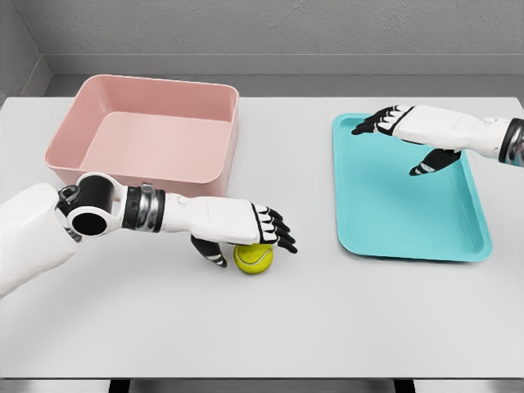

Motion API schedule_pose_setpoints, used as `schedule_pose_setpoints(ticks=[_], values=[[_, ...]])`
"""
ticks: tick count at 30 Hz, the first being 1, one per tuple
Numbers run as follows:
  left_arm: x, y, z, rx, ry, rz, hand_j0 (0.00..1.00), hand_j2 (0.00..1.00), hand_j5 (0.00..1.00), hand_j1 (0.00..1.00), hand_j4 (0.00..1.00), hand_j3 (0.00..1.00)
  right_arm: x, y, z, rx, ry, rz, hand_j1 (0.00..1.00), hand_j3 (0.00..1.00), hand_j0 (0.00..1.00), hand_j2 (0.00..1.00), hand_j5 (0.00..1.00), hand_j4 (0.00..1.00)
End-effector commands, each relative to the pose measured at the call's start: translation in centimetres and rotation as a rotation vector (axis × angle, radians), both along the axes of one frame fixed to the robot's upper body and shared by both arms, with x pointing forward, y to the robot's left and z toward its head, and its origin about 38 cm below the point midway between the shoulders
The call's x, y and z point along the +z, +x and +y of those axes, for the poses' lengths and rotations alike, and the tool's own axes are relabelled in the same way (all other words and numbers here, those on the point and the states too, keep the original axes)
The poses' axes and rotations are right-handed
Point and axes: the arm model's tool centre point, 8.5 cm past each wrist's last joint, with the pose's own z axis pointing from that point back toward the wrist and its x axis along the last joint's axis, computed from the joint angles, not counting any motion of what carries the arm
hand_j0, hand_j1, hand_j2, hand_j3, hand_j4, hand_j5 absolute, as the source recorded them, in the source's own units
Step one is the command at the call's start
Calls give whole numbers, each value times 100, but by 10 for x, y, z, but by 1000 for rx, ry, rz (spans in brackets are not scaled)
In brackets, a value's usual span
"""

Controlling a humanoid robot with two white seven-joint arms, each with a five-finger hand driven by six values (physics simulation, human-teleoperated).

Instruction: Put the tennis from the blue tray into the pink basket with both arms

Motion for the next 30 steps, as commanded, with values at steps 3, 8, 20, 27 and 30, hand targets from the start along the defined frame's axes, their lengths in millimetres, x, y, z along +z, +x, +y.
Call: schedule_pose_setpoints(ticks=[3, 8, 20, 27, 30], values=[[1, 1, 0, 6, -5, 3, 100, 100, 100, 100, 100, 100, 1, 0, -3, -7, 3, 2, 100, 100, 100, 100, 100, 100], [-8, 3, 4, 23, 9, 13, 100, 100, 100, 100, 100, 100, 1, 0, -3, -7, 3, 2, 100, 100, 100, 100, 100, 100], [-16, -1, 4, 20, 29, 7, 79, 79, 79, 79, 79, 79, 1, -1, -3, -8, 2, 2, 100, 100, 100, 100, 100, 100], [-16, -3, 3, 17, 25, 9, 48, 48, 48, 48, 48, 48, 1, -1, -3, -6, 2, 2, 100, 100, 100, 100, 100, 100], [-16, -3, 4, 16, 23, 9, 48, 48, 48, 48, 48, 48, 1, -1, -3, -6, 2, 2, 100, 100, 100, 100, 100, 100]])
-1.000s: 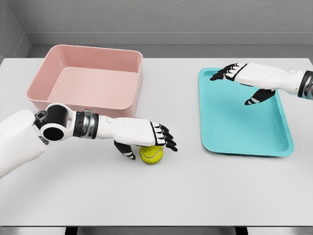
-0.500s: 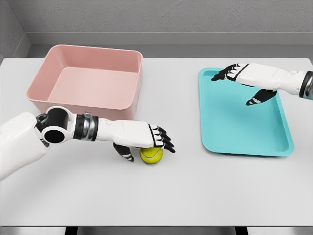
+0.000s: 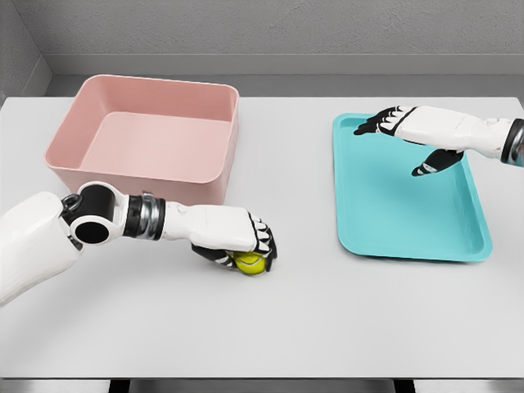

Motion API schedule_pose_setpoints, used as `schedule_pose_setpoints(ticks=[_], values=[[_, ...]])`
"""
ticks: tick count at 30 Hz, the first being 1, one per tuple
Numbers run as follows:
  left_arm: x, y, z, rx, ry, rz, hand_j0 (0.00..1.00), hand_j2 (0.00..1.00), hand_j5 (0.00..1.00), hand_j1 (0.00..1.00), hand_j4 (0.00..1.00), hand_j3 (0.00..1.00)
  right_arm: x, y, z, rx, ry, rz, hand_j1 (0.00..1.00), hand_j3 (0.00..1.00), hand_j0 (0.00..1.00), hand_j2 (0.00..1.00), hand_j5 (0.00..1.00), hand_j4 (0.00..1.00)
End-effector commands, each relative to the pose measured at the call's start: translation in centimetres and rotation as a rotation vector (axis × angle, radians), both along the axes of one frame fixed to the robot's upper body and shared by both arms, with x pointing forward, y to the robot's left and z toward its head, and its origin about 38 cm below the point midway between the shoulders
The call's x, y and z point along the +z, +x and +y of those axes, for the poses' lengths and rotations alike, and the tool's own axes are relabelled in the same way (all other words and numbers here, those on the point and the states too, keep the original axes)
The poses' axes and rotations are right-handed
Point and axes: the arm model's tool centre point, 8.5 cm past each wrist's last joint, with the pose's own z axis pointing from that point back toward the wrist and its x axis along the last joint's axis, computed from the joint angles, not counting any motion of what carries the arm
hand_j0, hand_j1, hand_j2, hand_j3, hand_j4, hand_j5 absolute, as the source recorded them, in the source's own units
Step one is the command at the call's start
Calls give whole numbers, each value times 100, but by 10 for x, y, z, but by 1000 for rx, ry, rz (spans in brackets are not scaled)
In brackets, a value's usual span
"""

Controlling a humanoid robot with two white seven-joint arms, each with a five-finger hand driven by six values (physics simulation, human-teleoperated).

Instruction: Put the tennis from the blue tray into the pink basket with both arms

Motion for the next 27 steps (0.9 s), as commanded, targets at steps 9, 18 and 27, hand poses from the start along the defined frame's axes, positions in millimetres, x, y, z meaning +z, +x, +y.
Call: schedule_pose_setpoints(ticks=[9, 18, 27], values=[[23, -10, 1, -36, -28, -41, 47, 47, 47, 47, 47, 47, 2, 0, 1, 2, 8, -2, 100, 100, 100, 100, 100, 100], [58, -1, 15, -13, -61, -106, 46, 46, 46, 46, 46, 46, 2, 0, 2, 3, 8, -2, 100, 100, 100, 100, 100, 100], [76, 6, 15, -15, -69, -139, 46, 46, 46, 46, 46, 46, 0, -1, 2, 4, 8, 2, 100, 100, 100, 100, 100, 100]])
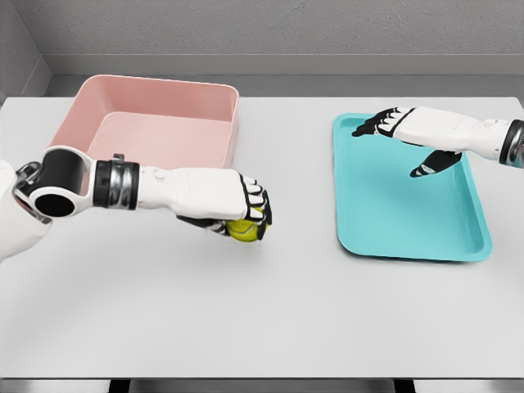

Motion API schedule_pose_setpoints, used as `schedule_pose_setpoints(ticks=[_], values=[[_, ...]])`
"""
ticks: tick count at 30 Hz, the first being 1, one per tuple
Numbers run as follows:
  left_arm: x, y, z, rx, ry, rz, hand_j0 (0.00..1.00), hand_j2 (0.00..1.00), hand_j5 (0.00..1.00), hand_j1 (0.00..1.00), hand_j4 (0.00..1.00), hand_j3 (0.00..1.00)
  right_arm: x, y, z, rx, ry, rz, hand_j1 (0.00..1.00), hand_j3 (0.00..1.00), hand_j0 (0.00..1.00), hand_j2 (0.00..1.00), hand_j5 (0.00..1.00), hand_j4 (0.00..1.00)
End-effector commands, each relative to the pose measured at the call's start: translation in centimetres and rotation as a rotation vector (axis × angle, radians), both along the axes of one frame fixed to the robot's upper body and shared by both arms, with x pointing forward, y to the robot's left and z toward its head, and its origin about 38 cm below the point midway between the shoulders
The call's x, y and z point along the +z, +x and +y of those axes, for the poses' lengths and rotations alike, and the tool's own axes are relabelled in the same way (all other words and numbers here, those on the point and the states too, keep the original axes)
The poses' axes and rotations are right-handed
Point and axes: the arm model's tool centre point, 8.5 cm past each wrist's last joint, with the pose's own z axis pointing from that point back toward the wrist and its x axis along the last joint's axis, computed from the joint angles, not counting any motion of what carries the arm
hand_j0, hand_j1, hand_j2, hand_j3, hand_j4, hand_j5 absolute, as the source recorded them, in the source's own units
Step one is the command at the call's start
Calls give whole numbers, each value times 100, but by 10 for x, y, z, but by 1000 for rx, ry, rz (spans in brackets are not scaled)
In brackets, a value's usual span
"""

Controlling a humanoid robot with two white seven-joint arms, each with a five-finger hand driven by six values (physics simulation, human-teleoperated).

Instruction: Put the tennis from the blue tray into the pink basket with both arms

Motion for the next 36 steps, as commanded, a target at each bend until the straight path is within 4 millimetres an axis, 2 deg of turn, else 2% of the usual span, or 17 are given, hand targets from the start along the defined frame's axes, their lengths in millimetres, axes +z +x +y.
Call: schedule_pose_setpoints(ticks=[1, 10, 17, 19, 23, 36], values=[[2, 1, 2, 6, -6, 6, 46, 46, 46, 46, 46, 46, 1, 0, 0, -3, 6, 1, 100, 100, 100, 100, 100, 100], [27, 14, 10, 31, -18, -38, 45, 45, 45, 45, 45, 45, 1, 0, 0, -3, 6, 1, 100, 100, 100, 100, 100, 100], [44, 37, 24, 95, -23, -59, 45, 45, 45, 45, 45, 45, 1, 0, 0, -3, 6, 1, 100, 100, 100, 100, 100, 100], [43, 42, 28, 116, -21, -53, 45, 45, 45, 45, 45, 45, 1, 0, 0, -3, 6, 1, 100, 100, 100, 100, 100, 100], [58, 51, 35, 143, -37, -81, 45, 45, 45, 45, 45, 45, 1, 0, -1, -4, 7, 0, 100, 100, 100, 100, 100, 100], [56, 84, 63, 273, -26, -58, 45, 45, 45, 45, 45, 45, 1, 0, 0, -3, 6, 1, 100, 100, 100, 100, 100, 100]])
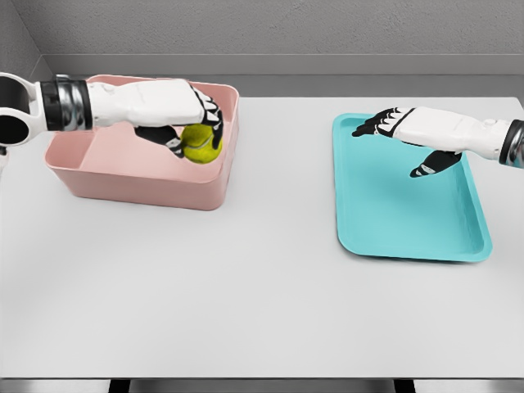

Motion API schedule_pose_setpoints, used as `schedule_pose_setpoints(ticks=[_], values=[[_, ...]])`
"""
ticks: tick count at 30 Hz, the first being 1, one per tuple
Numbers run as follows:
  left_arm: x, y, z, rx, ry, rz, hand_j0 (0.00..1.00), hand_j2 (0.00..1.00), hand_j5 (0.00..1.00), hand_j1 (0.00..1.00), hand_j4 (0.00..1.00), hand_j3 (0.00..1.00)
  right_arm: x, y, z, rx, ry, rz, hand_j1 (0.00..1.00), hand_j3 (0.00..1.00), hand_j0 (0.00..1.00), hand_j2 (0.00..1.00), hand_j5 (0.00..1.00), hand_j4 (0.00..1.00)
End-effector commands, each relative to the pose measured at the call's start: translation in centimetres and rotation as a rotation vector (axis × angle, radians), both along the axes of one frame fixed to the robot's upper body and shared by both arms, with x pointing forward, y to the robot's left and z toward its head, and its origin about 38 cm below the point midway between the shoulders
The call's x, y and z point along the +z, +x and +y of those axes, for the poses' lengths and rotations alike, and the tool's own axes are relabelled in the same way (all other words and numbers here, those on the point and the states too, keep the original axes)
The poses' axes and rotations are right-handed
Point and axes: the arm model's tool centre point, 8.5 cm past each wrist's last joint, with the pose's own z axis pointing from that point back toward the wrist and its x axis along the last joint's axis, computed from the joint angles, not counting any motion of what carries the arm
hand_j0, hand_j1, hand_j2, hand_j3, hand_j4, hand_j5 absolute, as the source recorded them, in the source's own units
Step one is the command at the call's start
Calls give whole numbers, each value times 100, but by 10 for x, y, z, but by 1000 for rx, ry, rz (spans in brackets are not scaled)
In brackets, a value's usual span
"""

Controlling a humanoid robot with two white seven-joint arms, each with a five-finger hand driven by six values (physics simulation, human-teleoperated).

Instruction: Put the tennis from the blue tray into the pink basket with both arms

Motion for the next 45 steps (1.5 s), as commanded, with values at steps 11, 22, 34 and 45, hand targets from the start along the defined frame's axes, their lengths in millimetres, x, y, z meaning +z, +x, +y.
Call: schedule_pose_setpoints(ticks=[11, 22, 34, 45], values=[[-12, 25, 22, 114, -28, 47, 45, 45, 45, 45, 45, 45, 1, 0, 0, -3, 6, 1, 100, 100, 100, 100, 100, 100], [-11, 35, 29, 154, -49, 49, 100, 100, 100, 100, 100, 100, 1, 0, -1, -4, 7, 0, 100, 100, 100, 100, 100, 100], [18, -36, 35, -3, -83, 2, 100, 100, 100, 100, 100, 100, 3, 1, -1, -4, 5, -4, 100, 100, 100, 100, 100, 100], [8, -66, 99, 112, -52, 45, 100, 100, 100, 100, 100, 100, 2, 0, -1, -4, 5, -2, 100, 100, 100, 100, 100, 100]])
